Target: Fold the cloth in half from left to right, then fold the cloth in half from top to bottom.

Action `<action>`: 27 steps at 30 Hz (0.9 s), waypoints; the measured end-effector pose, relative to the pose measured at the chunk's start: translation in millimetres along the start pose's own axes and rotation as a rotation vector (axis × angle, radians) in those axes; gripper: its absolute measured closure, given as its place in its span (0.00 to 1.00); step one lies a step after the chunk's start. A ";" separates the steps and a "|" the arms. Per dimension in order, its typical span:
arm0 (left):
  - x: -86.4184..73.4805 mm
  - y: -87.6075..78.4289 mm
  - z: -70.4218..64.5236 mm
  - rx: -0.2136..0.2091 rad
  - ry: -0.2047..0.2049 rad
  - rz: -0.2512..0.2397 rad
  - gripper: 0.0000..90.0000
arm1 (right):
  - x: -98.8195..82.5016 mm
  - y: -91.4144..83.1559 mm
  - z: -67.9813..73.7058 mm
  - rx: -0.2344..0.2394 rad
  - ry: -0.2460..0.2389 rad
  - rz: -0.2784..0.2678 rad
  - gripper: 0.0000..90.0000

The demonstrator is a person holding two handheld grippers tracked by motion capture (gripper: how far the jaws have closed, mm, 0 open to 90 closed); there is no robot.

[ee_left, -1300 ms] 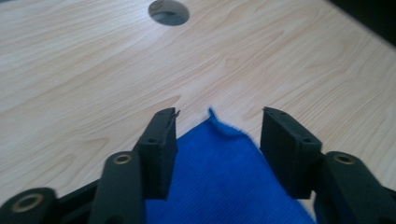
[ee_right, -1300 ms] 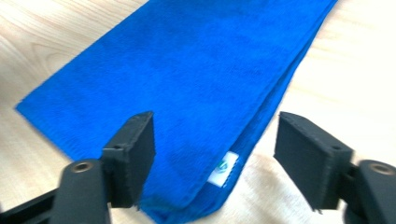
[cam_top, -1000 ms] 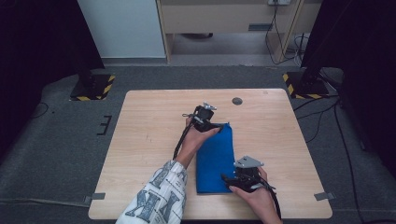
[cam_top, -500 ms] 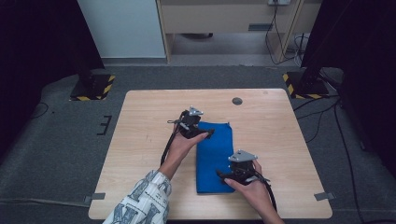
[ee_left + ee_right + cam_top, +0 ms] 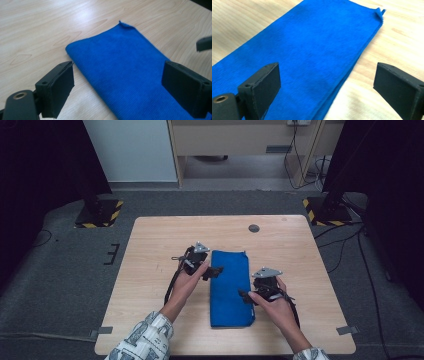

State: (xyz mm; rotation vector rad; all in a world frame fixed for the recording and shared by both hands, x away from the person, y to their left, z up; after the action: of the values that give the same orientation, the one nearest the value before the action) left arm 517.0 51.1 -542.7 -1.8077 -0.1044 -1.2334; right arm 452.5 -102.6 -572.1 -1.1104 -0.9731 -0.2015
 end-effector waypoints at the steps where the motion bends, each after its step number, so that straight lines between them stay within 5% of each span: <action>1: -2.0 -0.1 2.4 -0.001 -0.006 0.004 0.11 | 1.5 1.1 -2.5 -0.005 0.004 0.004 0.08; 8: -4.7 0.5 12.9 0.004 -0.027 -0.009 0.11 | 16.8 11.0 -18.3 -0.019 0.004 0.010 0.11; 13: -5.6 3.8 23.8 0.031 -0.021 -0.013 0.12 | 26.4 19.0 -32.1 -0.012 0.012 0.023 0.20; 19: -10.3 8.3 34.0 0.029 -0.063 0.026 0.13 | 42.0 26.0 -49.6 -0.023 0.019 0.014 0.35; 27: 0.3 7.3 35.6 0.053 -0.067 -0.014 0.13 | 50.9 33.9 -66.6 -0.059 0.020 0.037 0.49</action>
State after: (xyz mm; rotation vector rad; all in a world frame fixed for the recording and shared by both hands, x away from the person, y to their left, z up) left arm 545.7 72.1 -549.9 -1.8057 -0.1863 -1.1696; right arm 539.5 -125.6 -563.2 -1.1779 -0.9331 -0.2124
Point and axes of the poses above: each handheld gripper's, and its own axes: y roughly forward along the jaws, x roughly out of its top, z roughly to its left, the point moved 10 cm from there along y, roughly forward along the jaws, and after that the axes turned 4 degrees about y, right-handed, at the moved point
